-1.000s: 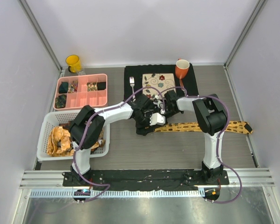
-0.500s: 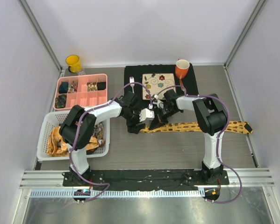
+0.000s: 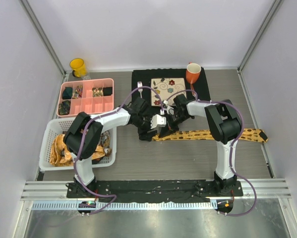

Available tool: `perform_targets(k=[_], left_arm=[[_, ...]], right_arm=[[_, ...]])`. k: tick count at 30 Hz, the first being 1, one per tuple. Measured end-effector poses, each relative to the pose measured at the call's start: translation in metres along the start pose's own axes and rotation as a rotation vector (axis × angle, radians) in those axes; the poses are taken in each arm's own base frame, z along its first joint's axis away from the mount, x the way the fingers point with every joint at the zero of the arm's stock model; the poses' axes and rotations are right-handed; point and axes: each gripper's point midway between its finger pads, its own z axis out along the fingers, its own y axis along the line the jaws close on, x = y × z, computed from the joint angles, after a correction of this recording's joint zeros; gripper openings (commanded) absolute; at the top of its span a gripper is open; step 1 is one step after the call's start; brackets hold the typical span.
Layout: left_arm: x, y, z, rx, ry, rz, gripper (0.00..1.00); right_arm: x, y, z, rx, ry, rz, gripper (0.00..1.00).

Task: Roll the ties
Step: Roll the tie at the center of the board.

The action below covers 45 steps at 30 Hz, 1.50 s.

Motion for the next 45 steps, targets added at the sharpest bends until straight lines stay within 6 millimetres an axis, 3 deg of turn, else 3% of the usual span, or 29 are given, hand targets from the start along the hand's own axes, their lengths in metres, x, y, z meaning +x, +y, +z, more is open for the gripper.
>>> perform_targets(k=[14,18,23,25,31,35,39,43,45], left_arm=[[0.006,-0.008,0.002,-0.009,-0.030,0.019,0.61],[-0.004,-0.007,0.001,-0.013,-0.066,0.042,0.59],[-0.022,-0.005,-0.001,-0.034,-0.109,0.090,0.44],[-0.027,-0.008,0.001,-0.029,-0.117,0.101,0.42],[-0.034,-0.012,0.004,-0.027,-0.128,0.113,0.60],[-0.029,-0.011,0.002,-0.023,-0.115,0.110,0.61],[-0.019,-0.008,-0.005,-0.024,-0.094,0.127,0.55],[-0.013,-0.007,-0.008,-0.019,-0.081,0.125,0.40],[-0.013,-0.008,-0.008,-0.013,-0.082,0.126,0.38]], right_arm=[[-0.001,-0.004,-0.002,0.033,0.002,-0.002,0.01],[-0.001,-0.004,-0.002,0.035,0.003,-0.003,0.01],[-0.001,-0.004,-0.002,0.036,0.003,-0.004,0.01],[-0.001,-0.004,-0.002,0.036,0.003,-0.004,0.01],[-0.001,-0.004,-0.003,0.044,0.005,-0.005,0.01],[-0.001,-0.004,-0.003,0.044,0.005,-0.005,0.01],[-0.001,-0.004,-0.003,0.044,0.005,-0.007,0.01],[-0.001,-0.005,-0.003,0.044,0.005,-0.007,0.01],[-0.001,-0.005,-0.003,0.044,0.005,-0.007,0.01]])
